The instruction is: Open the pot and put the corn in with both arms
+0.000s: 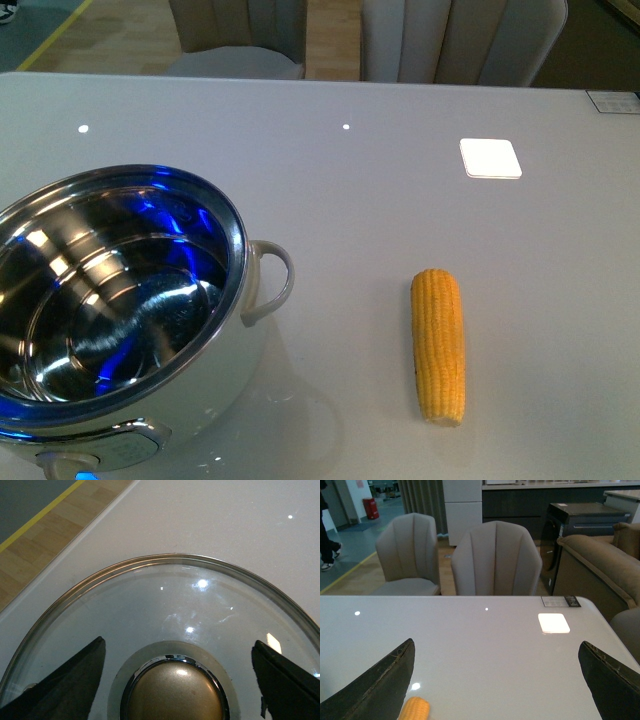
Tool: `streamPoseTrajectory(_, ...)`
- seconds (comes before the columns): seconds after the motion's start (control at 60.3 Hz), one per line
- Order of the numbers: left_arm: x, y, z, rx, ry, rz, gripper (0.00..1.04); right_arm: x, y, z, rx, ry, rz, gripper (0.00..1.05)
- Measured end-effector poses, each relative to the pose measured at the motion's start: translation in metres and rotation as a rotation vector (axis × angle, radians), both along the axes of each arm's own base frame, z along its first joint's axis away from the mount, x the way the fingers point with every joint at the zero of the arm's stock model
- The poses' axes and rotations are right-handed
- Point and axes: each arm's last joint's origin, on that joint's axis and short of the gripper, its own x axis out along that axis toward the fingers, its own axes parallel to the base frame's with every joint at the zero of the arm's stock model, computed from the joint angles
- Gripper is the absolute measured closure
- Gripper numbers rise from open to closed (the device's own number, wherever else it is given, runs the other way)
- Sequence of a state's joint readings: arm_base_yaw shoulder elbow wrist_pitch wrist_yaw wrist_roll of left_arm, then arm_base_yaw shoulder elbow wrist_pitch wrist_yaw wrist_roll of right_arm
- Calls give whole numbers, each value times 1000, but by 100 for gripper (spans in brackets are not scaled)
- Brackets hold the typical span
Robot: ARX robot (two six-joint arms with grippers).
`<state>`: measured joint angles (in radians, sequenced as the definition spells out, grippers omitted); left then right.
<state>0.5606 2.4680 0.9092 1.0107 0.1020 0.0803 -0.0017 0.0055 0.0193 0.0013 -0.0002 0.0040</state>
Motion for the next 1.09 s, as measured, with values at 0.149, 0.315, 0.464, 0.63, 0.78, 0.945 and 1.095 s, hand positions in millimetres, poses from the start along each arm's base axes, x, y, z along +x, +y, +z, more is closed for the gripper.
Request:
streamPoseTrajectory(0.149, -6, -2, 21, -11, -23, 13, 8, 0, 0, 0, 0, 0, 0, 9)
streamPoseTrajectory(0.315, -19, 2, 59, -31, -82, 32, 7, 0, 0, 0, 0, 0, 0, 9)
streamPoseTrajectory(0.464, -43, -2, 109, -63, -170, 8, 7, 0, 0, 0, 0, 0, 0, 9)
streamPoseTrajectory(0.63, -76, -27, 170, -114, -267, -68, 7, 0, 0, 0, 0, 0, 0, 9)
streamPoseTrajectory(0.78, -103, -54, 222, -113, -346, -128, 7, 0, 0, 0, 0, 0, 0, 9)
streamPoseTrajectory(0.945, -132, -78, 254, -91, -404, -193, 9, 0, 0, 0, 0, 0, 0, 9)
streamPoseTrajectory(1.095, -150, -118, 240, 73, -535, -407, 44, 0, 0, 0, 0, 0, 0, 9)
